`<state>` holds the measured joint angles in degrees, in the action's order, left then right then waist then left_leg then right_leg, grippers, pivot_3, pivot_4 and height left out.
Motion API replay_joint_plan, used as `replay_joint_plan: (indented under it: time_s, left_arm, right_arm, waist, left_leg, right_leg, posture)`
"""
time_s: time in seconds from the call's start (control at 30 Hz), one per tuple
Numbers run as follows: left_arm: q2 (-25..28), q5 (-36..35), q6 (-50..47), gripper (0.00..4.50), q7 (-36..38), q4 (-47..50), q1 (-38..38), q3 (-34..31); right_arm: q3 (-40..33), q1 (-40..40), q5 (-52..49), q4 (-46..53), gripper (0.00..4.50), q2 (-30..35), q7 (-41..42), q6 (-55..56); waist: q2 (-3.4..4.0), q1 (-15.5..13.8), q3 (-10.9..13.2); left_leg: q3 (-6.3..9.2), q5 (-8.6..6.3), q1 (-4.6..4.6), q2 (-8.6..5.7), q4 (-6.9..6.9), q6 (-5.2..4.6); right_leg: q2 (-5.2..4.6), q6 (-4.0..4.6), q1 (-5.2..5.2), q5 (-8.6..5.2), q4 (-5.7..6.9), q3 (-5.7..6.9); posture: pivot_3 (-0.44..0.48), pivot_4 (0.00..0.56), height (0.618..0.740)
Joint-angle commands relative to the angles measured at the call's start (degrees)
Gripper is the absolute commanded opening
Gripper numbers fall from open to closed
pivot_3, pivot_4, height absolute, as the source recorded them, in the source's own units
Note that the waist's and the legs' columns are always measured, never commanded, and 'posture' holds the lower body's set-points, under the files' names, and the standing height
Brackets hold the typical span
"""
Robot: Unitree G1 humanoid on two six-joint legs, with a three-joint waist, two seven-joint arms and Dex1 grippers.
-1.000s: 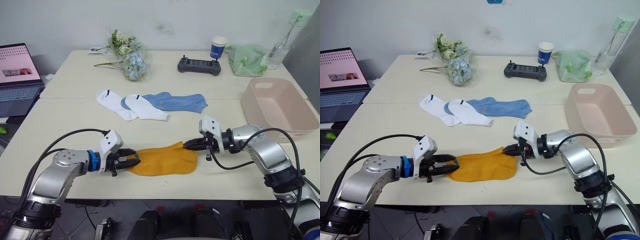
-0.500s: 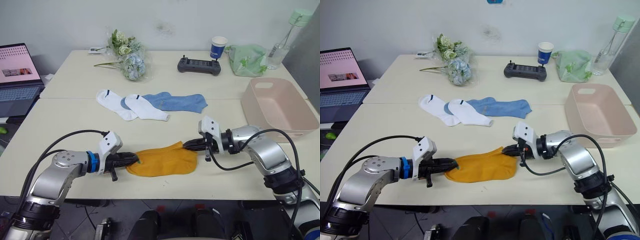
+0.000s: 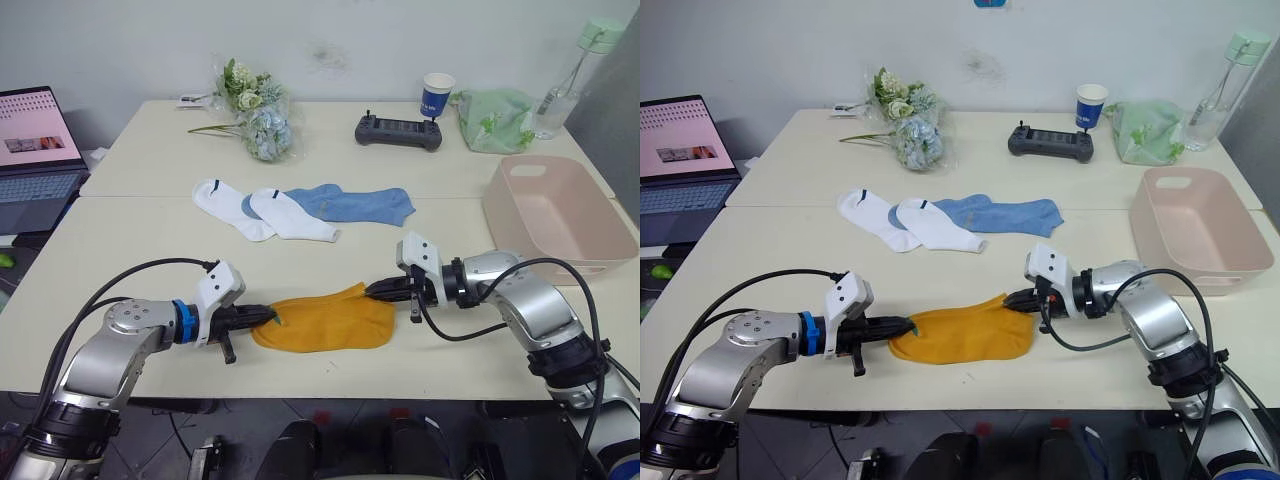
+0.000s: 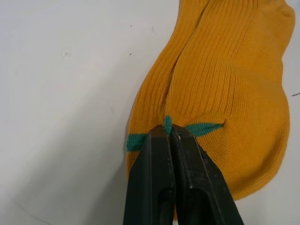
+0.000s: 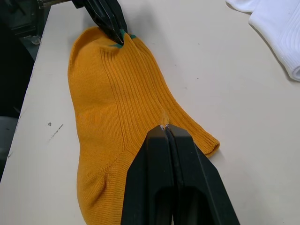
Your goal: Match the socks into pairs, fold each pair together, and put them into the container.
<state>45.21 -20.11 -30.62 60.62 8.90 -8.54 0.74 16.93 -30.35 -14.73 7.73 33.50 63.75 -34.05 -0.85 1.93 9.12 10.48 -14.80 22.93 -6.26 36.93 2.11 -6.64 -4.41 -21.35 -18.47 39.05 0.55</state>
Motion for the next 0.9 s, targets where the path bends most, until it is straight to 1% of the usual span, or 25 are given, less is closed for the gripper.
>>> replay_joint_plan:
  time_s: [0.03,0.17,0.3,0.37,0.47,0.6,0.63,0.7,0.73,0.77,0.9]
  left_arm:
    - [0.3,-1.0,0.7,0.04,0.2,2.0,-1.0,-0.9]
    - [0.5,-1.1,1.1,0.04,0.2,3.7,-0.8,-1.0]
    - [1.0,-1.6,1.0,0.04,-0.4,7.1,0.1,-2.5]
    - [1.8,-0.7,1.8,0.04,-0.5,8.2,1.0,-3.1]
    - [2.6,0.6,3.4,0.04,-0.7,7.8,1.9,-3.0]
    - [2.2,0.9,4.4,0.04,-1.3,6.5,1.8,-2.5]
    - [2.0,1.1,4.5,0.45,-1.5,6.3,1.7,-2.3]
    - [1.5,1.2,4.6,0.83,-2.2,6.2,1.5,-2.1]
    - [1.3,1.0,4.4,1.22,-2.4,6.2,1.5,-2.1]
    - [1.4,0.9,4.3,1.45,-2.3,6.3,1.5,-1.9]
    - [1.6,1.0,4.2,1.45,-1.8,6.0,1.4,-1.1]
  right_arm:
    - [-0.9,-0.8,-0.8,1.0,0.00,0.4,0.4,0.9]
    - [-1.8,-0.4,-1.7,2.3,0.00,1.6,1.3,0.4]
    - [-2.3,-0.3,-3.1,3.9,0.00,2.3,1.6,-0.6]
    - [-2.4,-0.2,-3.7,4.6,0.00,2.3,1.3,-1.1]
    - [-2.1,0.1,-3.9,4.9,0.00,2.2,0.9,-1.2]
    - [-1.8,0.1,-3.7,4.7,0.00,2.0,0.7,-1.1]
    - [-1.8,0.0,-3.6,4.5,0.00,1.9,0.7,-1.0]
    - [-1.6,-0.1,-3.4,4.1,0.00,1.8,0.8,-0.8]
    - [-1.6,-0.1,-3.4,4.0,0.00,1.8,0.8,-0.7]
    - [-1.5,0.0,-3.3,3.9,0.00,1.8,0.8,-0.6]
    - [-1.5,0.2,-3.2,3.8,0.00,1.8,0.8,-0.5]
  waist:
    - [0.00,0.0,0.0]
    - [0.00,0.0,0.0]
    - [0.00,0.0,0.0]
    - [0.00,0.1,0.0]
    - [0.00,0.0,0.0]
    - [0.00,-0.1,0.0]
    - [0.00,-0.1,0.0]
    - [0.00,-0.1,0.0]
    - [0.00,-0.1,0.0]
    - [0.00,-0.1,0.0]
    - [0.00,-0.1,0.0]
  left_leg:
    - [0.00,0.00,0.00,0.00,0.00,0.00]
    - [-0.01,0.00,0.00,0.00,0.00,0.00]
    - [-0.01,0.00,0.00,0.00,0.00,0.00]
    - [-0.01,0.00,0.00,0.02,0.00,0.00]
    - [-0.01,0.00,0.00,0.01,-0.01,0.00]
    - [-0.01,0.00,0.00,-0.01,-0.01,0.00]
    - [-0.01,0.00,0.00,-0.01,-0.01,0.00]
    - [-0.01,0.00,0.00,0.00,-0.01,0.00]
    - [-0.01,0.00,0.00,0.00,-0.01,0.00]
    - [-0.01,0.00,0.00,0.00,-0.01,0.00]
    - [-0.01,0.00,0.00,0.00,-0.01,0.00]
  right_leg:
    - [0.00,0.00,0.00,0.00,0.00,0.00]
    - [0.00,0.00,0.00,0.00,0.00,0.00]
    - [0.00,0.00,0.00,0.00,-0.01,0.00]
    - [-0.01,0.00,0.00,0.00,-0.01,0.00]
    - [-0.02,0.00,0.00,0.00,-0.01,0.00]
    - [-0.02,0.00,0.00,0.00,-0.01,0.00]
    - [-0.02,0.00,0.01,0.00,-0.01,0.00]
    - [-0.02,0.00,0.00,0.00,-0.01,0.00]
    - [-0.02,0.00,0.01,0.00,-0.01,0.00]
    - [-0.02,0.00,0.01,0.00,-0.01,0.00]
    - [-0.02,0.00,0.01,0.00,-0.01,0.01]
  posture:
    - [0.000,0.150,0.740]
    - [0.000,0.150,0.740]
    - [0.000,0.150,0.740]
    - [0.000,0.150,0.740]
    - [0.000,0.150,0.740]
    - [0.000,0.150,0.740]
    - [0.000,0.150,0.740]
    - [0.000,0.150,0.740]
    - [0.000,0.150,0.740]
    - [0.000,0.150,0.740]
    - [0.000,0.150,0.740]
